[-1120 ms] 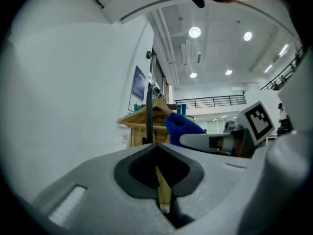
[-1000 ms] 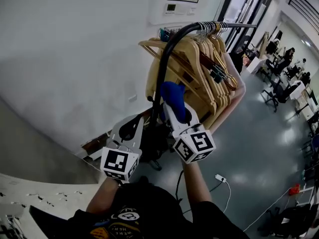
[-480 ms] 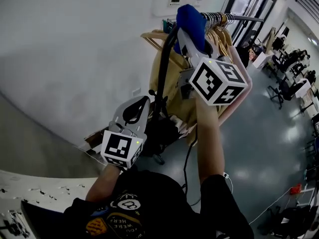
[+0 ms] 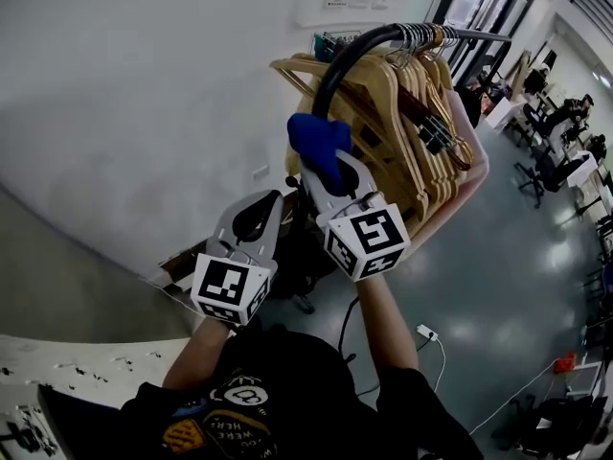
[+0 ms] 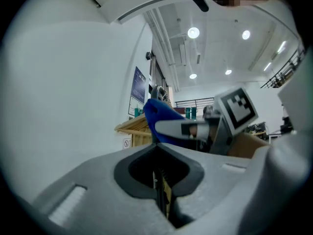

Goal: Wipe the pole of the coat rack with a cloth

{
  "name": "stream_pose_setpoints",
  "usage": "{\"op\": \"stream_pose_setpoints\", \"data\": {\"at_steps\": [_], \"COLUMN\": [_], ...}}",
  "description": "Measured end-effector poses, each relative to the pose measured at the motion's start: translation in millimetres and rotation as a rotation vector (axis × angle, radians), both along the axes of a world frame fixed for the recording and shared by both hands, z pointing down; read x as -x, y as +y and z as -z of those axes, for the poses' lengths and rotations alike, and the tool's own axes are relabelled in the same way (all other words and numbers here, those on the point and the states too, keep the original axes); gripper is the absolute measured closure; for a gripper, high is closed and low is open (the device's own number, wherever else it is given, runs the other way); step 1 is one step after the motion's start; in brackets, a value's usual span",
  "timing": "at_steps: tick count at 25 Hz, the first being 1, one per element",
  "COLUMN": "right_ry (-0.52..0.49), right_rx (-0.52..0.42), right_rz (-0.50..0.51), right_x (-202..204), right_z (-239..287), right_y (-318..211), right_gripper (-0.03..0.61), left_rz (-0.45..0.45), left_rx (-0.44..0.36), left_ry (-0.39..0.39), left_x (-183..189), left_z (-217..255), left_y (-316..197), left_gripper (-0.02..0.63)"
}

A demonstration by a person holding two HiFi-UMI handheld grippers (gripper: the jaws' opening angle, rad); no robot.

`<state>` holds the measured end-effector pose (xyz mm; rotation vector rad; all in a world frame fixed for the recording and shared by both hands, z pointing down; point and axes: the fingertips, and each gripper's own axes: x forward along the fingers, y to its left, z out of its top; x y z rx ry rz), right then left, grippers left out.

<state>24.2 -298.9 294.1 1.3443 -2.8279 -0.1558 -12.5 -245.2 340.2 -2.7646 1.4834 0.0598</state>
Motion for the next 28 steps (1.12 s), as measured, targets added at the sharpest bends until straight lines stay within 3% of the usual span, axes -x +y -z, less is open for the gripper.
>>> {"op": "stream_pose_setpoints", "data": {"at_steps": [4, 7, 10, 20, 28], "right_ry": [0.035, -0.024, -0.001, -0.128, -0.208], "right_rx": [0.098, 0.094, 0.088, -0.042, -0.101], "right_rz": [0.0, 0.02, 0.023, 0.113, 0.041], "right_x": [-1.7, -4.1, -2.4, 3.3, -23.9], "right_z": [-73.3, -84.0, -77.3, 52.0, 156.5], "right_y": [0.6, 2.2, 3.0, -2.7, -26.8], "right_gripper": [0.496, 0.497, 0.497, 0.499, 0.499], "left_rz": [0.009, 0.017, 0.03, 0.009, -0.008], "left_rx": [0.015, 0.023, 0.022, 0.015, 0.025], "left_ry": [-0.002, -0.001, 0.003, 0.018, 0.029], "left_x": [3.3, 7.3, 11.2, -1.7, -10.4], "left_z": [-9.7, -13.8, -12.7, -11.2, -14.1], "left_y": [1.1, 3.5, 7.8, 16.8, 16.8], "left_gripper": [0.609, 0.609, 0.609, 0.609, 0.609]}}
